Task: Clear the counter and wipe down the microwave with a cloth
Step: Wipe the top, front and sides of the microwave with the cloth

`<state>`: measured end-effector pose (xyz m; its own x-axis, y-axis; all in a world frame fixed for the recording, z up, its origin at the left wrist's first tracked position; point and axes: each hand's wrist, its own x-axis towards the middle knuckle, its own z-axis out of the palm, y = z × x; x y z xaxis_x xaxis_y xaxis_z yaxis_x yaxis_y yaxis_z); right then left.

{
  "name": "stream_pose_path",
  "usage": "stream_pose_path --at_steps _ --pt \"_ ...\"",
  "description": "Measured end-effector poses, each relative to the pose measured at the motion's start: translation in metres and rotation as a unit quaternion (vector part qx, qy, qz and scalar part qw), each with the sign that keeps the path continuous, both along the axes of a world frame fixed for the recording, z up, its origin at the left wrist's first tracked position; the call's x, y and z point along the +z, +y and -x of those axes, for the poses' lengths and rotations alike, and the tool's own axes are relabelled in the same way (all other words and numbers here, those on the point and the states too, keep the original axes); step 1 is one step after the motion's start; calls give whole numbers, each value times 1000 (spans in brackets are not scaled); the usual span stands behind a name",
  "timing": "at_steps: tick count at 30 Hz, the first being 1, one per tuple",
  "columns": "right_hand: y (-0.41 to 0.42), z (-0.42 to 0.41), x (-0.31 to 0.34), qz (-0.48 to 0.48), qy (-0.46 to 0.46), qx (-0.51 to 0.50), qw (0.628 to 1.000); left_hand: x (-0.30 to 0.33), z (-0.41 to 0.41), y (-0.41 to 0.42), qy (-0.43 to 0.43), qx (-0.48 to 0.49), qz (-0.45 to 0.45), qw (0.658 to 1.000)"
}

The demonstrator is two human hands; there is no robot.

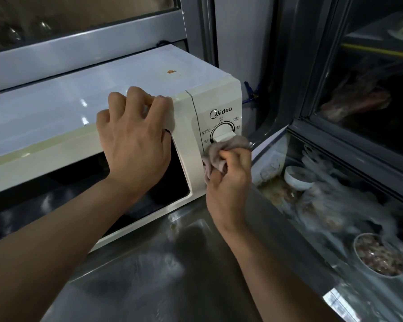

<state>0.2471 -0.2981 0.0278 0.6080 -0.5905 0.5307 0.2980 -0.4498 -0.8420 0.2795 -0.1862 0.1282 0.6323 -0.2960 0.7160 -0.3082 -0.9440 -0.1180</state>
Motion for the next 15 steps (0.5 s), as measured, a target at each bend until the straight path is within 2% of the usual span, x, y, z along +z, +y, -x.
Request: stream_pose_path --at_steps 4,6,8,12,15 --pt "-19 5 -5 171 12 26 985 -1 -1 -1 -6 0 2 1000" --pt "-31 -1 -7 215 16 5 976 -1 -1 1 -6 -7 1 1000" --pt "-36 -8 -5 181 18 -1 983 -2 -1 2 -5 -10 -4 1000" --pt "-30 -16 -3 49 26 -22 998 -2 -2 4 -4 -10 -6 1000" --pt "-26 -20 1 -76 44 -45 995 -3 -2 6 -7 -12 -7 1000"
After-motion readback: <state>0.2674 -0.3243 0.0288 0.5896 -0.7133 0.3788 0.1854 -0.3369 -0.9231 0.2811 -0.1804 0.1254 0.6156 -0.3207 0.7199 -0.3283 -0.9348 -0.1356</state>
